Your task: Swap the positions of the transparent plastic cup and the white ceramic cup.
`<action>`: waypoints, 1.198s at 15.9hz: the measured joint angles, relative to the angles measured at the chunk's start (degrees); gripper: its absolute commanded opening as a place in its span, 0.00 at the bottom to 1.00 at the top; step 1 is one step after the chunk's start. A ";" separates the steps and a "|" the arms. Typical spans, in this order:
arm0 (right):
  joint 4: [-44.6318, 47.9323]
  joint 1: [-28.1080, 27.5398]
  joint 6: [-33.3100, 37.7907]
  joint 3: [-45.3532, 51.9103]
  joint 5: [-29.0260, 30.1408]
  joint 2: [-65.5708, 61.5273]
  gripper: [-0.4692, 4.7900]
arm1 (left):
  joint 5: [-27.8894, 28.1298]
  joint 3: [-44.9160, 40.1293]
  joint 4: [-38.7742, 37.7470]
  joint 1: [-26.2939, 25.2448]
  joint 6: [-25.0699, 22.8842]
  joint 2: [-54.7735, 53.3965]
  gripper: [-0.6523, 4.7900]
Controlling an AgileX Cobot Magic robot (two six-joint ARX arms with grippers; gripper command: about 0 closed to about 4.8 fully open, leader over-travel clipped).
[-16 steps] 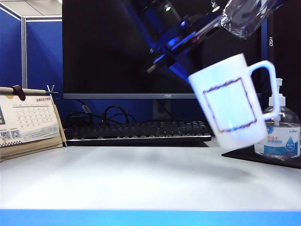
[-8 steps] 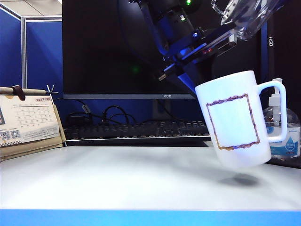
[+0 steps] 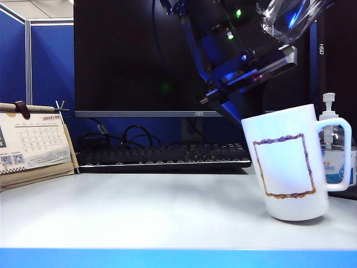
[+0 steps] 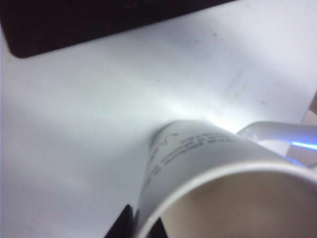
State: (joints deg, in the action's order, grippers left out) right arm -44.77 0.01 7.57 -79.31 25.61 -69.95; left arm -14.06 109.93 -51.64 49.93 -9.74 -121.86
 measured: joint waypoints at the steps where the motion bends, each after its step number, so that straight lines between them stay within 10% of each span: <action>1: 1.44 -0.02 0.68 0.00 -0.35 0.00 0.08 | 0.50 0.02 -0.35 0.07 -0.59 0.02 0.11; 7: 5.05 -0.02 2.75 0.07 -0.35 0.00 0.08 | 1.29 0.17 -0.48 0.15 -2.12 0.02 0.12; 10: 5.05 -0.02 2.89 0.04 -0.35 0.00 0.08 | 2.43 2.23 -0.81 0.15 -2.27 -0.48 0.20; 11: 5.03 -0.02 2.89 0.04 -0.35 0.00 0.08 | 2.89 3.19 -0.44 0.22 -2.32 -0.46 0.36; 17: 5.05 -0.04 2.89 0.04 -0.33 0.00 0.08 | 1.66 4.68 2.05 0.20 -0.74 -0.33 0.39; 19: 5.05 -0.04 2.91 0.04 -0.33 0.00 0.08 | 2.19 4.85 1.84 0.20 -0.74 -0.33 0.57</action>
State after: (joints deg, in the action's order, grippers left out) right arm -39.72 -0.03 10.48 -79.26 25.28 -69.95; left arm -11.88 114.78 -49.80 50.13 -10.48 -122.19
